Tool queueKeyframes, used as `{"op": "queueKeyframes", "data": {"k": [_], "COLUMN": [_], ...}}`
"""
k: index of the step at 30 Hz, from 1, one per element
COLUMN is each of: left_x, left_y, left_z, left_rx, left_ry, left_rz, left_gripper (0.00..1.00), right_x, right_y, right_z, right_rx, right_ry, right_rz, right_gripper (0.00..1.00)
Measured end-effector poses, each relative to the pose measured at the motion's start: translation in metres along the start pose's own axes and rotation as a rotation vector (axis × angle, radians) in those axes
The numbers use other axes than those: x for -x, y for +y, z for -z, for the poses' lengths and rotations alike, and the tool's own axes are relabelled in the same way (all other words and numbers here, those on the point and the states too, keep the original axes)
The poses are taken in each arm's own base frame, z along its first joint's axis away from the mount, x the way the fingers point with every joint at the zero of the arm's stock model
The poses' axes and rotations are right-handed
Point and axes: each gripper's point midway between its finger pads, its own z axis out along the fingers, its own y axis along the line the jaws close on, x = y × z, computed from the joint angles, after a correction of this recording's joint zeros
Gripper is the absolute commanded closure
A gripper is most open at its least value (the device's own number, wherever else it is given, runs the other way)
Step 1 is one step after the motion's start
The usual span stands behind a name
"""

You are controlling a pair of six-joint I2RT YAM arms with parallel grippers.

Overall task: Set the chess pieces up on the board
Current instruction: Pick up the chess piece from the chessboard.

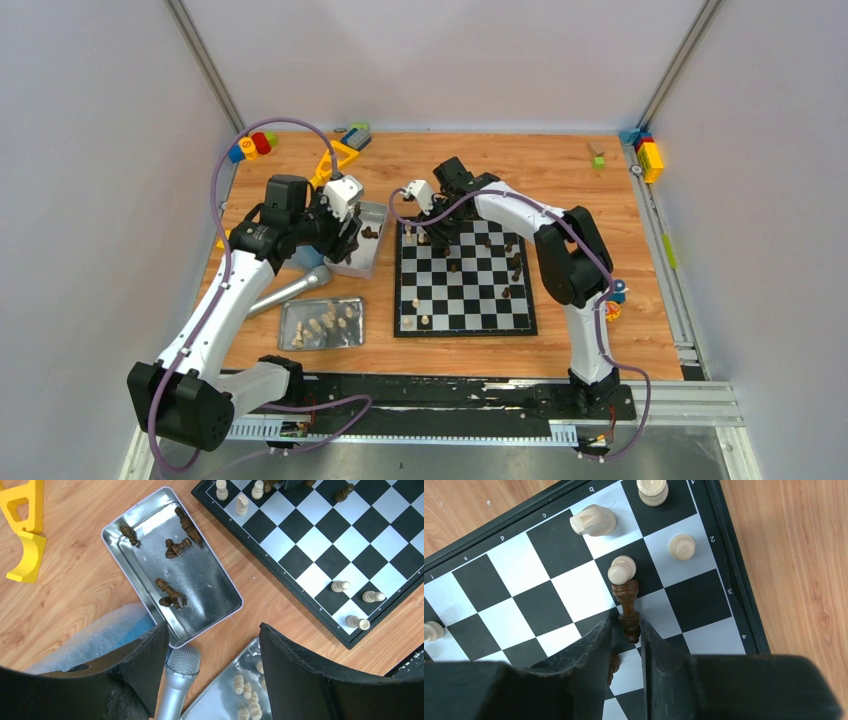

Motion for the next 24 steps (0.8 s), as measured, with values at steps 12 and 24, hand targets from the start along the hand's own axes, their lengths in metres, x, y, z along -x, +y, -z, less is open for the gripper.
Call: {"op": "queueKeyframes", "data": {"k": [12, 24], "left_x": [-0.0006, -0.0023], "left_y": [-0.0001, -0.0006], "left_z": [0.0001, -0.0007], "left_rx": [-0.001, -0.006], "left_ry": [0.002, 0.005], "left_rz": [-0.007, -0.018], "left_gripper": [0.26, 0.26], "right_x": [-0.0043, -0.0094], "right_y": [-0.0033, -0.0048], "right_z": [-0.0008, 0.0045], "right_rx": [-0.018, -0.04], "right_ry": [0.014, 0.031], "right_rz": [0.019, 0.035], "right_gripper": [0.91, 0.97]}}
